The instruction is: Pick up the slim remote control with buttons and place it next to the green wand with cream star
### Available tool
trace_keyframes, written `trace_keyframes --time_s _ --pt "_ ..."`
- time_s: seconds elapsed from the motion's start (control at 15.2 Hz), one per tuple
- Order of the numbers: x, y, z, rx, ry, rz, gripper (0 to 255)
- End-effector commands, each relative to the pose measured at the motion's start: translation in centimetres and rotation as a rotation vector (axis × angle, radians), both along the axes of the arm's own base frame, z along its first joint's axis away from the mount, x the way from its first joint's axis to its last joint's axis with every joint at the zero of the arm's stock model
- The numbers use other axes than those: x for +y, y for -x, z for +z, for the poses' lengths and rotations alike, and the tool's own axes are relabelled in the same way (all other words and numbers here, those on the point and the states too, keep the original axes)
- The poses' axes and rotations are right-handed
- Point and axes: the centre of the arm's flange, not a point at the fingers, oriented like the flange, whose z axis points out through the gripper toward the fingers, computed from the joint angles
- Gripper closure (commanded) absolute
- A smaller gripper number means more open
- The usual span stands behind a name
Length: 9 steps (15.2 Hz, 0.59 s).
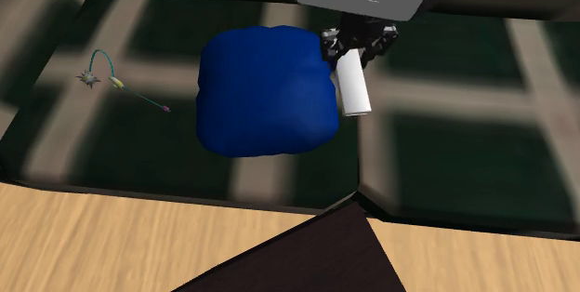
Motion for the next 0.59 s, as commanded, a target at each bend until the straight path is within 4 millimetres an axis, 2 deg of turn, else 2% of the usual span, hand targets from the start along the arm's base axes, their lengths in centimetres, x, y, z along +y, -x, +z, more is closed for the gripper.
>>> trace_keyframes --time_s 0.0,0.53 --pt "2.8 -0.5 0.0 0.000 0.001 -0.001 255" --pt "13.2 -2.5 0.0 0.000 0.001 -0.001 255"
